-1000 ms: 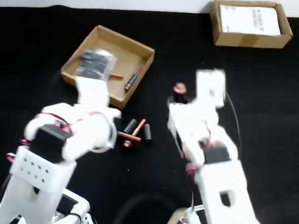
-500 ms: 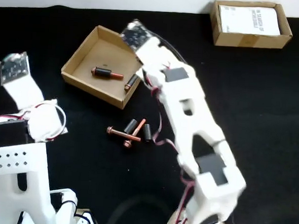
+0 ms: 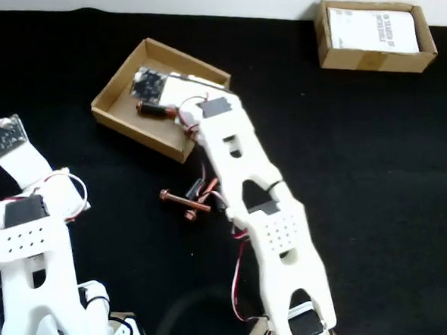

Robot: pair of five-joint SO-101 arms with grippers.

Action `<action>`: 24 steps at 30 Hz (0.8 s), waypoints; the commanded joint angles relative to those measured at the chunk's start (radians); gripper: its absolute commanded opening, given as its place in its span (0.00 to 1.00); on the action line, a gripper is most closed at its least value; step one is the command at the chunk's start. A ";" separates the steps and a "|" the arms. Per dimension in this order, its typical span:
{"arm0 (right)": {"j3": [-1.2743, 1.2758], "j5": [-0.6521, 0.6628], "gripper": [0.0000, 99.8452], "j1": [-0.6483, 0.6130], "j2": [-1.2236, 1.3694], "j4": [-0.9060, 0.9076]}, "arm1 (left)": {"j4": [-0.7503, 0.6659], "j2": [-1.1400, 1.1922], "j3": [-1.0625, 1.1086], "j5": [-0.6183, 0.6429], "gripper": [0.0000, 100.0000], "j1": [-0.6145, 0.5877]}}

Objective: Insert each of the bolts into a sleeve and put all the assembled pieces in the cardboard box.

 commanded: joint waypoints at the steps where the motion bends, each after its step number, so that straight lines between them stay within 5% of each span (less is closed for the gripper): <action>1: -0.194 0.080 0.01 -0.062 0.051 -0.004 | -0.040 -0.012 0.033 -0.003 0.01 -0.007; 9: -0.429 0.180 0.01 -0.064 0.219 0.010 | -0.146 -0.012 0.177 -0.002 0.01 -0.005; 17: -0.734 0.163 0.18 -0.067 0.222 0.460 | -0.305 -0.036 0.297 -0.005 0.01 0.035; 24: -0.997 -0.213 0.16 -0.058 0.122 0.886 | -0.334 -0.039 0.325 -0.005 0.01 0.054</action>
